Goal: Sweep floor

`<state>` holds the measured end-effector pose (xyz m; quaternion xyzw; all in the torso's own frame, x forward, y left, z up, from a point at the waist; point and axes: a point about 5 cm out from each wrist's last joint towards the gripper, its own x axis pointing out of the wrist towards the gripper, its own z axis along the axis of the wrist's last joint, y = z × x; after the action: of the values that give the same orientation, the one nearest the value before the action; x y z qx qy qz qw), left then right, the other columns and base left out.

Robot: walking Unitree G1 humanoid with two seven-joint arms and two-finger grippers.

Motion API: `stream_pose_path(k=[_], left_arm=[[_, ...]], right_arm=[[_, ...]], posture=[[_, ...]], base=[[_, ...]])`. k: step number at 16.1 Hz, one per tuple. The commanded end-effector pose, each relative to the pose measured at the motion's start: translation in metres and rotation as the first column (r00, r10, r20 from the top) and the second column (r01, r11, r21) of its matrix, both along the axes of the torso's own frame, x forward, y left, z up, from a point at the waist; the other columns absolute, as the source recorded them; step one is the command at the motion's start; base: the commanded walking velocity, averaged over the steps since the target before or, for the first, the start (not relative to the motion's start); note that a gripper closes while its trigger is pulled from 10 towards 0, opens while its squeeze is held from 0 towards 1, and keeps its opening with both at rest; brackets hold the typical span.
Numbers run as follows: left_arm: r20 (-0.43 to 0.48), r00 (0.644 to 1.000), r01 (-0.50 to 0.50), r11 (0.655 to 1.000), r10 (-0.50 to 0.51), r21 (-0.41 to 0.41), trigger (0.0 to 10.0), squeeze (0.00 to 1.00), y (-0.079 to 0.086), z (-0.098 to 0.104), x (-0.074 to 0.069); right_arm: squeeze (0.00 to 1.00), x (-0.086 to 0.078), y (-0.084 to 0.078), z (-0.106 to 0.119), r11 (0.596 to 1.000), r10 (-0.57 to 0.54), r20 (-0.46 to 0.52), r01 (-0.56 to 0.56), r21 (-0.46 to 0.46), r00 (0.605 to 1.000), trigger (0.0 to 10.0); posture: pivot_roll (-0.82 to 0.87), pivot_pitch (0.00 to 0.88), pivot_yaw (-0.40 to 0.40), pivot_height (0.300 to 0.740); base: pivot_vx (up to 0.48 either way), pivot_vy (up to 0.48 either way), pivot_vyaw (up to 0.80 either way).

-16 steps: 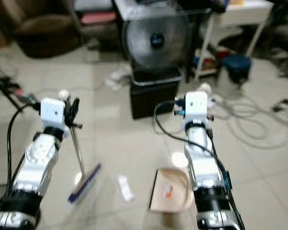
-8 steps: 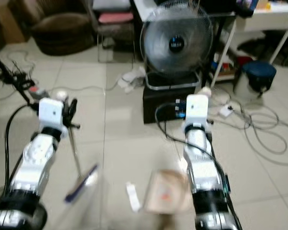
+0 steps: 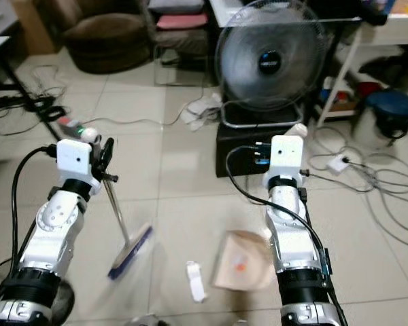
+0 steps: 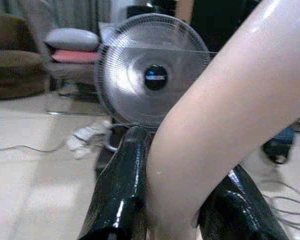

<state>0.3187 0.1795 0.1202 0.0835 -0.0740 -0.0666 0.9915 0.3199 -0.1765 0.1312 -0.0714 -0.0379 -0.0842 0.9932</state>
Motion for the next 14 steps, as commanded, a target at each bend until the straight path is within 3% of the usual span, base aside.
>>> stream_pose_path(k=[1,8,11,14], left_arm=[[0.026,0.999,0.022,1.0,-0.022,0.006,10.0,0.0,0.0,0.005,-0.001],[-0.016,0.997,0.073,0.997,-0.073,-0.004,10.0,0.0,-0.006,-0.004,-0.003],[0.031,0.999,0.024,0.999,-0.023,-0.022,10.0,0.0,-0.006,-0.002,-0.001],[0.061,0.998,0.019,0.997,-0.015,-0.07,10.0,0.0,-0.007,-0.001,-0.003]], right_arm=[[0.0,0.001,-0.003,0.007,1.0,0.008,0.042,-0.008,0.002,0.999,10.0],[0.0,0.006,-0.006,0.004,0.996,0.042,0.094,-0.035,-0.08,0.995,10.0],[0.0,0.01,-0.01,0.004,0.982,0.081,0.137,-0.056,-0.181,0.987,10.0],[0.0,0.014,-0.008,0.007,0.98,0.105,0.167,-0.073,-0.187,0.98,10.0]], posture=[[0.0,0.094,0.078,0.74],[0.05,0.215,0.119,0.74],[0.1,0.286,0.13,0.74],[0.13,0.322,0.136,0.74]], base=[[0.0,0.0,0.0],[0.0,0.0,0.0],[0.0,0.0,0.0],[0.0,0.0,0.0]])
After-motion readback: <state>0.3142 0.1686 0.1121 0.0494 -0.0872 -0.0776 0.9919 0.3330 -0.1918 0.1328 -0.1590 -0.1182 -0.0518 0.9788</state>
